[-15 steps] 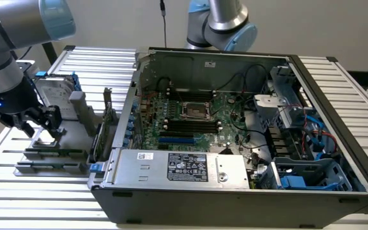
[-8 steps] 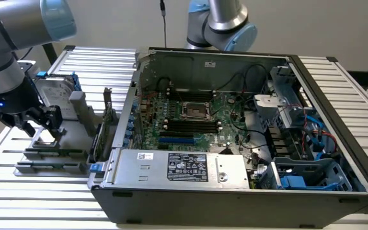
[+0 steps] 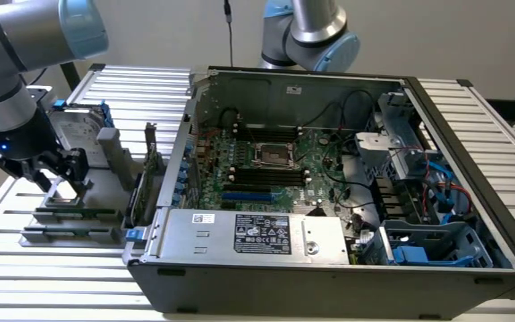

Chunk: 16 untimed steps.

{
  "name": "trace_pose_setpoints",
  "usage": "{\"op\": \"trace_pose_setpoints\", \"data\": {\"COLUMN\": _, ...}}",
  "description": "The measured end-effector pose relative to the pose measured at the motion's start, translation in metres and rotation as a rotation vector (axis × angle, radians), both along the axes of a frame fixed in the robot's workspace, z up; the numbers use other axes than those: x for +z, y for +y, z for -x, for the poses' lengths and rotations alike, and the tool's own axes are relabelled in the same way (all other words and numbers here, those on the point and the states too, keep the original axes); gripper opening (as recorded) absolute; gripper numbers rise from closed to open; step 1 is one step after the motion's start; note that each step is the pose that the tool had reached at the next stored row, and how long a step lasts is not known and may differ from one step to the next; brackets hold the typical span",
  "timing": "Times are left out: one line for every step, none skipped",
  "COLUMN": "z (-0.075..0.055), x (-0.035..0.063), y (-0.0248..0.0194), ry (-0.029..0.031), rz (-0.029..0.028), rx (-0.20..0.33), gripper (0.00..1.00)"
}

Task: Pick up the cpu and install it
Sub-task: 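Pick up the cpu and move it towards the insertion slot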

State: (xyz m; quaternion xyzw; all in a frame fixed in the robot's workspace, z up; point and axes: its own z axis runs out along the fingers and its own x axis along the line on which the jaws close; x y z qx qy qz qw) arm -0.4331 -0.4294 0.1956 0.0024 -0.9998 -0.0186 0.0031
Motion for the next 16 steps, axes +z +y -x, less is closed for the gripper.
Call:
{"op": "trace_pose_setpoints", "data": {"z": 0.0, "x": -0.0004, "y": 0.0, "ry": 0.0001, "rz": 0.0001, "rx": 0.0, "gripper": 0.64}}
{"op": "trace_pose_setpoints", "data": {"z": 0.0, "x": -0.001, "y": 0.0, "ry": 0.0001, "rz": 0.0, "rx": 0.0, "gripper": 0.64}}
{"op": "trace_pose_setpoints", "data": {"z": 0.0, "x": -0.0014, "y": 0.0, "ry": 0.0001, "rz": 0.0, "rx": 0.0, "gripper": 0.64}}
{"op": "trace_pose_setpoints", "data": {"z": 0.0, "x": -0.0017, "y": 0.0, "ry": 0.0002, "rz": 0.0001, "rx": 0.0, "gripper": 0.64}}
{"op": "trace_pose_setpoints", "data": {"z": 0.0, "x": -0.002, "y": 0.0, "ry": 0.0002, "rz": 0.0001, "rx": 0.0, "gripper": 0.64}}
{"op": "trace_pose_setpoints", "data": {"z": 0.0, "x": -0.0022, "y": 0.0, "ry": 0.0002, "rz": 0.0001, "rx": 0.0, "gripper": 0.64}}
{"op": "trace_pose_setpoints", "data": {"z": 0.0, "x": -0.0024, "y": 0.0, "ry": 0.0001, "rz": 0.0, "rx": 0.0, "gripper": 0.64}}
{"op": "trace_pose_setpoints", "data": {"z": -0.0001, "x": -0.0026, "y": 0.0001, "ry": 0.0, "rz": 0.0, "rx": 0.0, "gripper": 0.64}}
{"op": "trace_pose_setpoints", "data": {"z": -0.0006, "x": -0.003, "y": 0.0001, "ry": -0.0001, "rz": -0.0001, "rx": 0.0, "gripper": 0.64}}
{"op": "trace_pose_setpoints", "data": {"z": -0.0006, "x": -0.0031, "y": 0.0001, "ry": 0.0002, "rz": 0.0001, "rx": 0.0, "gripper": 0.64}}
{"op": "trace_pose_setpoints", "data": {"z": -0.0007, "x": -0.0032, "y": 0.0001, "ry": 0.0003, "rz": 0.0002, "rx": 0.0, "gripper": 0.64}}
{"op": "trace_pose_setpoints", "data": {"z": -0.0007, "x": -0.0035, "y": 0.0001, "ry": 0.0003, "rz": 0.0002, "rx": 0.0, "gripper": 0.64}}
{"op": "trace_pose_setpoints", "data": {"z": -0.0007, "x": -0.0039, "y": 0.0001, "ry": 0.0001, "rz": 0.0, "rx": 0.0, "gripper": 0.64}}
{"op": "trace_pose_setpoints", "data": {"z": -0.0008, "x": -0.0045, "y": 0.0001, "ry": -0.0001, "rz": -0.0001, "rx": 0.0, "gripper": 0.64}}
{"op": "trace_pose_setpoints", "data": {"z": -0.0007, "x": -0.0049, "y": 0.0001, "ry": 0.0, "rz": 0.0, "rx": 0.0, "gripper": 0.64}}
{"op": "trace_pose_setpoints", "data": {"z": -0.0007, "x": -0.0053, "y": 0.0001, "ry": 0.0001, "rz": 0.0001, "rx": 0.0, "gripper": 0.64}}
